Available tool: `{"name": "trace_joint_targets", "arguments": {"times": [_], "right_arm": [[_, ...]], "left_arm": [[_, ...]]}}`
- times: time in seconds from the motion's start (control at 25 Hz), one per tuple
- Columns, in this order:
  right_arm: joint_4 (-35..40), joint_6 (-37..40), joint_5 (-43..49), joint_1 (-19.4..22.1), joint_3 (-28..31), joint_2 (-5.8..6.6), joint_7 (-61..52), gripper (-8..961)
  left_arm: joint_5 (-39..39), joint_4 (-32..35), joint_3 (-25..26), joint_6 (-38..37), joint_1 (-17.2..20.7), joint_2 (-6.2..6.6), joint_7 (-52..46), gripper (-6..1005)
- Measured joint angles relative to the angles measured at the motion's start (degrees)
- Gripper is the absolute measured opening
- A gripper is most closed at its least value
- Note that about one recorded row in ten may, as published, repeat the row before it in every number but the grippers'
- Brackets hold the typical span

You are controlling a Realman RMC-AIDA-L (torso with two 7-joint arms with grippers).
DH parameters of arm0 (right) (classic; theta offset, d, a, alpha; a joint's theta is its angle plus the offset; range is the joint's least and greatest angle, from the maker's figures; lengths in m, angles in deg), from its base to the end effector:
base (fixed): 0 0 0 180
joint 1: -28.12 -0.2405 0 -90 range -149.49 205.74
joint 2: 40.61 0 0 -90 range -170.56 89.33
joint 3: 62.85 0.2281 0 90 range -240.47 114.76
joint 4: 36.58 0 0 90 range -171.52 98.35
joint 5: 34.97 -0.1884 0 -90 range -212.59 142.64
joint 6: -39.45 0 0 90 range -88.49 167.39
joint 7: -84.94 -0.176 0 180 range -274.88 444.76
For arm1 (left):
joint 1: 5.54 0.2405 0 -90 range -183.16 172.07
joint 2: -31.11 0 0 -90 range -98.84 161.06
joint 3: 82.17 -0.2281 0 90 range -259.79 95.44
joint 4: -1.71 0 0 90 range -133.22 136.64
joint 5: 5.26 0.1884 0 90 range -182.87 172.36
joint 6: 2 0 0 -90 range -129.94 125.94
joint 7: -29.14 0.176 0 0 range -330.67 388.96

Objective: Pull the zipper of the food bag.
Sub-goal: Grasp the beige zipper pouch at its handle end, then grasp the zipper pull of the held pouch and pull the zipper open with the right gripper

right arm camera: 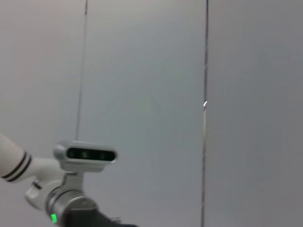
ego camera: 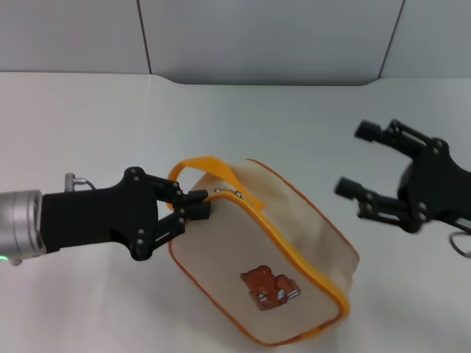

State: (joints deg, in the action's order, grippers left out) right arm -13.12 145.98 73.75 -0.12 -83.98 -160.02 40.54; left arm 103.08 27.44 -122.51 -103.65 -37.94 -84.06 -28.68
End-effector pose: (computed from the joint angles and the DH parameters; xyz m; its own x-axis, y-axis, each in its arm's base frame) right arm 0.1948 0.2760 0.0098 0.6317 0.1437 -0.7618 -0.2286 -0.9045 -0.3602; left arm -0.1914 0.2826 -0.0089 0.7807 0.0575 0.6223 0.1533 -0.9829 -0.1016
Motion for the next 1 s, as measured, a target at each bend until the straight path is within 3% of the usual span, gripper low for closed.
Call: {"name": "trace_joint_targets", "arguments": {"times": [0.48, 0.6, 0.8, 1.0], "right_arm": [[-15.2, -9.1, -1.8, -6.0, -1.2, -0.24, 26.2, 774], [-17.3, -11.3, -1.7, -7.3, -2.8, -0.26, 29.2, 575], [-19.5, -14.0, -1.7, -8.5, -4.9, -0.37, 33.0, 385], [-20.5, -14.2, -1.6, -8.9, -6.6, -0.44, 34.2, 388]], "left_arm": [[0.0, 2.3, -0.1, -2.6, -1.4, -0.48, -0.9, 68], [-0.1, 2.3, -0.1, -2.7, -1.5, -0.52, -0.9, 66], [-0.1, 2.4, 0.0, -2.6, -1.7, -0.52, -0.9, 63], [-0.1, 2.4, 0.0, -2.1, -1.8, -0.6, -0.9, 60]]}}
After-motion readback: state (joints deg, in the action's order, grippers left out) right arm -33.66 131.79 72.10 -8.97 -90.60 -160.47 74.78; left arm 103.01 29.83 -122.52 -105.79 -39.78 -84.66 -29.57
